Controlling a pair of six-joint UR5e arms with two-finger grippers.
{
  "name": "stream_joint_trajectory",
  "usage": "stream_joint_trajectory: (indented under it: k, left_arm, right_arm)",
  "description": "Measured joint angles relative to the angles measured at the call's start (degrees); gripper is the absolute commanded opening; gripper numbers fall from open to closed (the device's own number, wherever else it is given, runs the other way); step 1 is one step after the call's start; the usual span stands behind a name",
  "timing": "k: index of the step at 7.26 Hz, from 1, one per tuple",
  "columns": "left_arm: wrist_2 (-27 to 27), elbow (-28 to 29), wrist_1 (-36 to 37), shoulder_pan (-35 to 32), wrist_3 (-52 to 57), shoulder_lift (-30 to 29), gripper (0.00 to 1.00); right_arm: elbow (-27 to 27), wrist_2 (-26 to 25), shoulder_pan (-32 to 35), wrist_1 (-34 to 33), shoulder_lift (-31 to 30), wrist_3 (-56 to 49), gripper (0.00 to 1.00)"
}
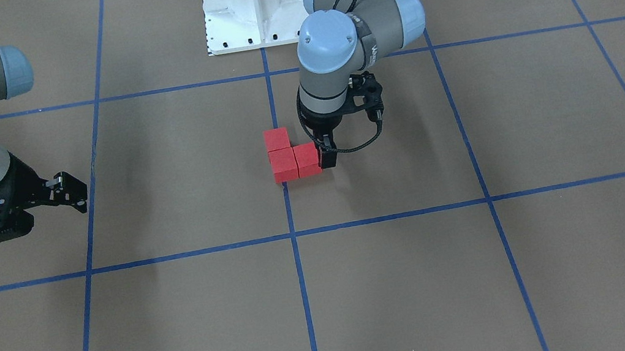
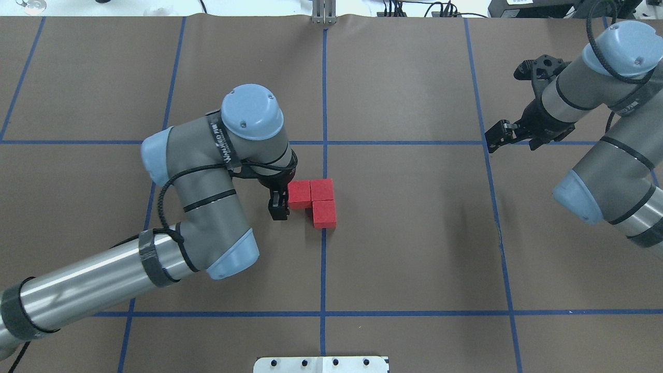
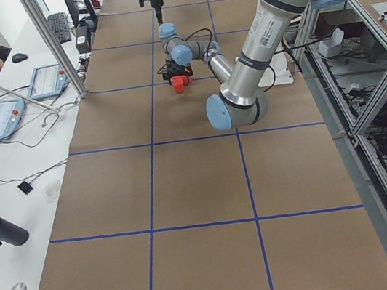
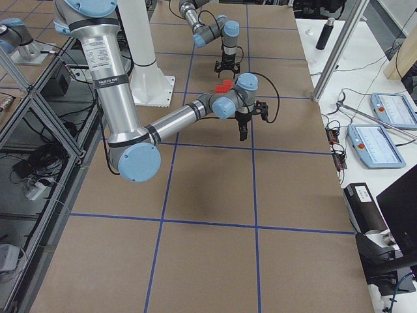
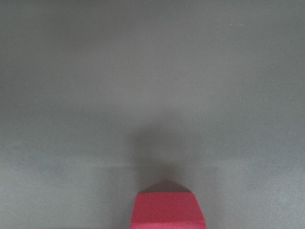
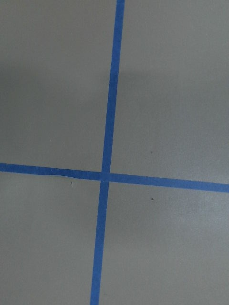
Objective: Form red blocks into L shape at center
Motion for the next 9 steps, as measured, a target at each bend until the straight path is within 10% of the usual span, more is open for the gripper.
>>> stream_joint_trajectory:
  k: [4, 9]
  left_arm:
    - [-3.55, -25.38, 0.11, -7.13, 37.73, 27.65, 1.00]
    - [-17.06, -21.53, -3.64, -38.98, 109.45, 45.53, 1.00]
  right_arm:
    - [0.01, 3.75, 8.51, -0.36, -3.03, -3.16, 1.00]
    - [-0.55, 8.87, 26.93, -11.92, -8.25, -30.57, 1.00]
